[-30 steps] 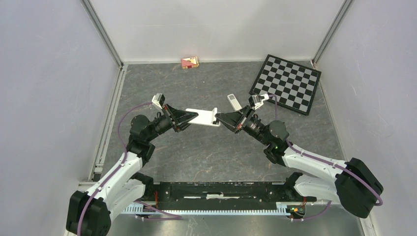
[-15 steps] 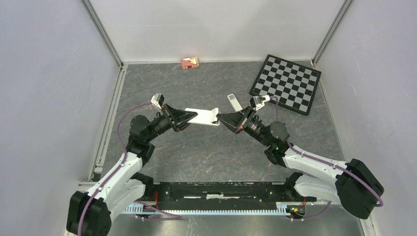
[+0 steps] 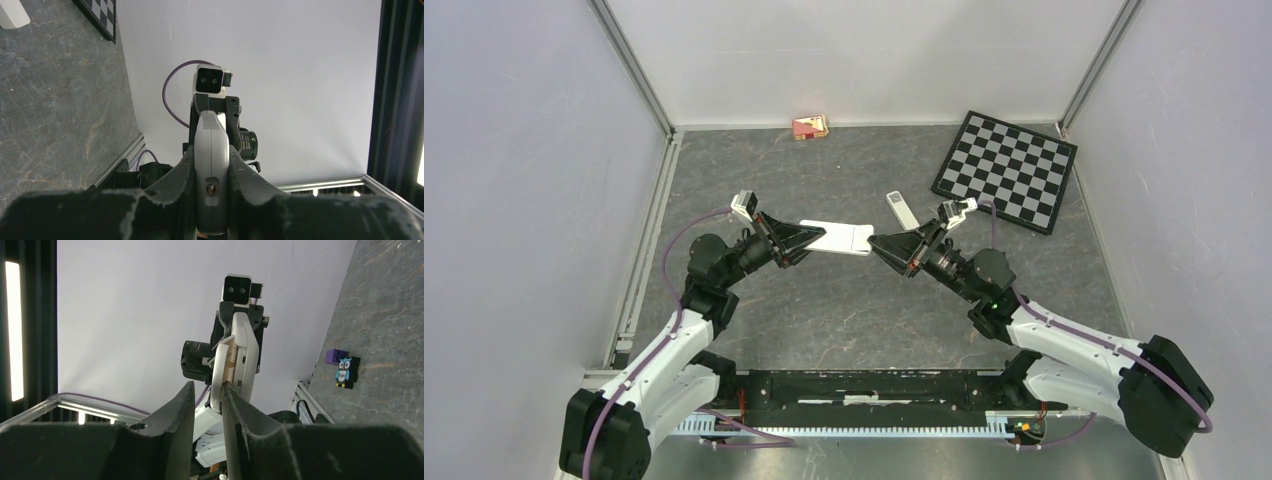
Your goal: Load the batteries into the remote control
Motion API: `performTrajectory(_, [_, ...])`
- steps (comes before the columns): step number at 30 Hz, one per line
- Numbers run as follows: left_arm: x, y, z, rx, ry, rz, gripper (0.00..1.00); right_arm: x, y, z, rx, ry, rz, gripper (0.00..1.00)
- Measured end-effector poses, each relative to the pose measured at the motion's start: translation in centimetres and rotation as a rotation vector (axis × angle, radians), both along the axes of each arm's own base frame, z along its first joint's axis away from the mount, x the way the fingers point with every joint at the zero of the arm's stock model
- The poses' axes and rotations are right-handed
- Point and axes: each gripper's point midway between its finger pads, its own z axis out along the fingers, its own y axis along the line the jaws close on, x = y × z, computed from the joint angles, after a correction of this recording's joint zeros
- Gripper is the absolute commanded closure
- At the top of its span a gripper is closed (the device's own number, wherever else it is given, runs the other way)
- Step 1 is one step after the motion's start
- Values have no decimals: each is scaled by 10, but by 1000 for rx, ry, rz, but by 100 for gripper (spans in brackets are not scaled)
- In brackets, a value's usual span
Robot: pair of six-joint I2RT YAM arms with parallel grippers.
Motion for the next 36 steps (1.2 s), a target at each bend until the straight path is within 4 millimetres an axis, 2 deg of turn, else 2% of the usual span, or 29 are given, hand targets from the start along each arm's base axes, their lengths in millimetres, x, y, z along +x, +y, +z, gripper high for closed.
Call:
performTrajectory(15, [1,0,-7,15,31,1,98,2,-10,-6,-64,-10,-46,58])
performTrajectory(16, [1,0,-8,16,33,1,98,2,-11,-8,-75,-9,-50,56])
performTrajectory(21, [1,0,-7,16,30,0,98,4,-15,-20,-131,10,-67,28])
performTrajectory(25, [1,0,-5,12,19,0,98,5,-18,-28,-172,11,-81,15])
performTrajectory(28, [1,-1,-6,12,20,-2,98,8,-18,-32,-205,-6,-92,10])
performTrajectory(30, [1,-1,-6,13,21,-4,98,12,-15,-32,-228,-17,-95,10])
performTrajectory(33, [0,-1,-6,13,21,-8,98,20,-6,-27,-267,-41,-91,15])
performTrajectory(36, [0,-1,-6,13,21,-9,98,26,1,-22,-289,-65,-82,32])
